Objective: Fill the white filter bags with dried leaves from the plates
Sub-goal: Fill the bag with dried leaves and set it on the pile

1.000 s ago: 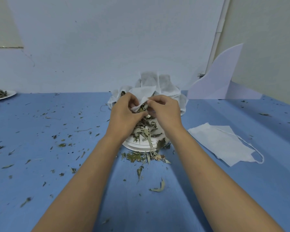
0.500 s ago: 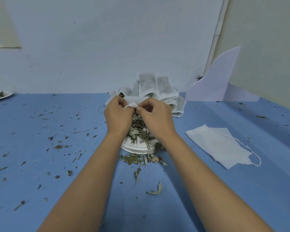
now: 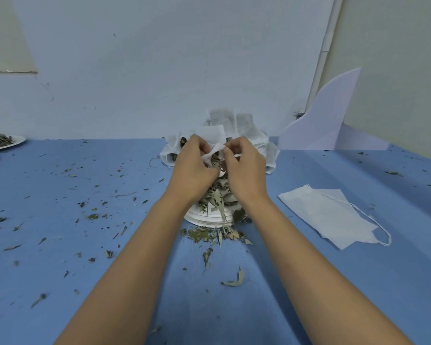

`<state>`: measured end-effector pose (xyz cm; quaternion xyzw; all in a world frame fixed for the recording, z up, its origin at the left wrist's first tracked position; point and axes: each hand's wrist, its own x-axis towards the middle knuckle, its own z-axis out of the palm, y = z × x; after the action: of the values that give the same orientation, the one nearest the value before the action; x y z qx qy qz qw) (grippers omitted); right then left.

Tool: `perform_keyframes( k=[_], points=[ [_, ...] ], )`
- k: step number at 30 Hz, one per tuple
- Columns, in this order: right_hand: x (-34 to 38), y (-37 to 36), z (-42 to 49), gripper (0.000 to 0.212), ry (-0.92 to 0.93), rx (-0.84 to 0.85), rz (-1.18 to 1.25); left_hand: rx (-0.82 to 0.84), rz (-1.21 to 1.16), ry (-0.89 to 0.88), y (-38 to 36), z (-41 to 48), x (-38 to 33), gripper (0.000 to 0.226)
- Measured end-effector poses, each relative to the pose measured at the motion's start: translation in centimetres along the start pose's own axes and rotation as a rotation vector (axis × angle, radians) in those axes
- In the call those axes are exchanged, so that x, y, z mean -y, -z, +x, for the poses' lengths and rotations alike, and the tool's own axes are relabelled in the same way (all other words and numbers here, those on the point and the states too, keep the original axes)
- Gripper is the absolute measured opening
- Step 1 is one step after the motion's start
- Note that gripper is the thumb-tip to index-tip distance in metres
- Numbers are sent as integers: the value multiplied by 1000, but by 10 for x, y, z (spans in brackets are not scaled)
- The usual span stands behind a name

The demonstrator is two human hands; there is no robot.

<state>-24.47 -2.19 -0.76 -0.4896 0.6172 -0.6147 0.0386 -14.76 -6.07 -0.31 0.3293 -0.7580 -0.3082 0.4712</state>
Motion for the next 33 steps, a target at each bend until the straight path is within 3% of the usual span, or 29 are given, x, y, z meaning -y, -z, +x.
perform_keyframes(
  k=[4,11,15,19,22,27,33],
  points=[
    [0,1,0,8,39,62,-27,-120,89,-10,2,6,4,29],
    [-4,5,0,8,185,132,-209,-60,134,-47,10,12,9,33],
    [0,4,0,9,114,110,-108,-64,99,-9,9,13,8,30],
    [0,6,3,8,29,68,-38,57,13,51,9,9,6,21],
    [-2,7,4,10,3,55,-15,185,29,36,11,6,5,27],
    [-3,7,5,8,20,91,-46,137,144,-37,10,9,6,38],
    [-5,10,5,10,131,195,-181,57,468,-235,10,11,16,27]
  ],
)
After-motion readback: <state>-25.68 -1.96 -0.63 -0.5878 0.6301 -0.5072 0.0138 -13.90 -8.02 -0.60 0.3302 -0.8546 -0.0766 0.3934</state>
